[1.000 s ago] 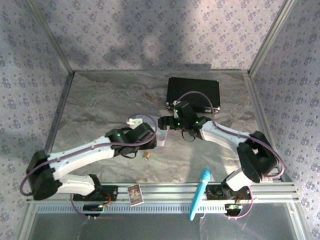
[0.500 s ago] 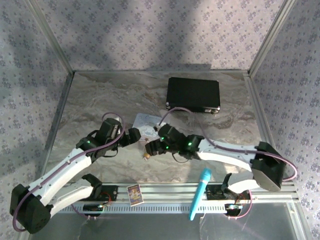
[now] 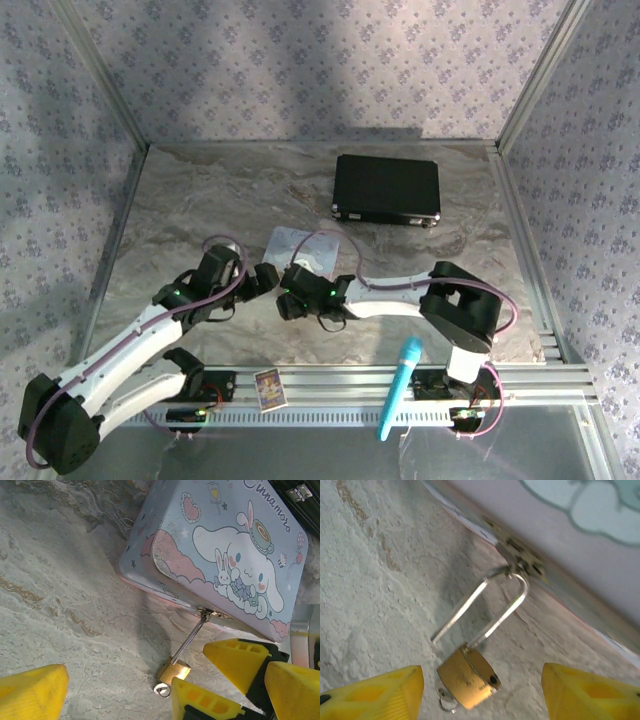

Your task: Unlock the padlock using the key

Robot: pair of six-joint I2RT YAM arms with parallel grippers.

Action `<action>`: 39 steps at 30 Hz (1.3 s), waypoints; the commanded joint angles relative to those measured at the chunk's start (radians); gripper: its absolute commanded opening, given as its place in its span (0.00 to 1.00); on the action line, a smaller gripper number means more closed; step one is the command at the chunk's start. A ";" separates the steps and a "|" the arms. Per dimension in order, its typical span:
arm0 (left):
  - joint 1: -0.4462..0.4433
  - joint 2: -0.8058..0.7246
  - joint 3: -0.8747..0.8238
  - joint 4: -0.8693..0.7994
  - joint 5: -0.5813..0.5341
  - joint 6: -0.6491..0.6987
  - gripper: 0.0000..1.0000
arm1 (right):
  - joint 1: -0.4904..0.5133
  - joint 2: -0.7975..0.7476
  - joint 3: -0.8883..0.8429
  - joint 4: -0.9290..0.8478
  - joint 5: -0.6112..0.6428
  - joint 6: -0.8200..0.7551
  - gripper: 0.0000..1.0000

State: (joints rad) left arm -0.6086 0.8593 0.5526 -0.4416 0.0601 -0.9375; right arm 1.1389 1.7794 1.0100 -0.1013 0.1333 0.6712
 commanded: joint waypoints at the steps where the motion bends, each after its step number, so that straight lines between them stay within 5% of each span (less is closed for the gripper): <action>1: 0.005 -0.014 -0.003 0.029 -0.002 -0.017 1.00 | 0.014 0.042 0.044 -0.047 0.037 0.022 0.60; 16: 0.005 0.010 0.015 0.024 -0.017 -0.006 1.00 | 0.017 0.049 -0.010 -0.068 0.023 0.068 0.36; 29: 0.003 0.024 0.048 0.015 -0.050 0.063 1.00 | -0.046 -0.135 -0.328 0.245 -0.090 0.159 0.13; 33: -0.031 0.025 0.081 0.023 -0.109 0.216 1.00 | -0.098 -0.197 -0.427 0.340 -0.169 0.176 0.11; 39: -0.270 0.169 0.202 -0.017 -0.427 0.627 0.98 | -0.169 -0.275 -0.543 0.401 -0.265 0.160 0.10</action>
State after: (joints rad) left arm -0.8074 0.9485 0.6727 -0.4294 -0.1928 -0.5770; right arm 1.0027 1.5257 0.5327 0.3099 -0.0700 0.8238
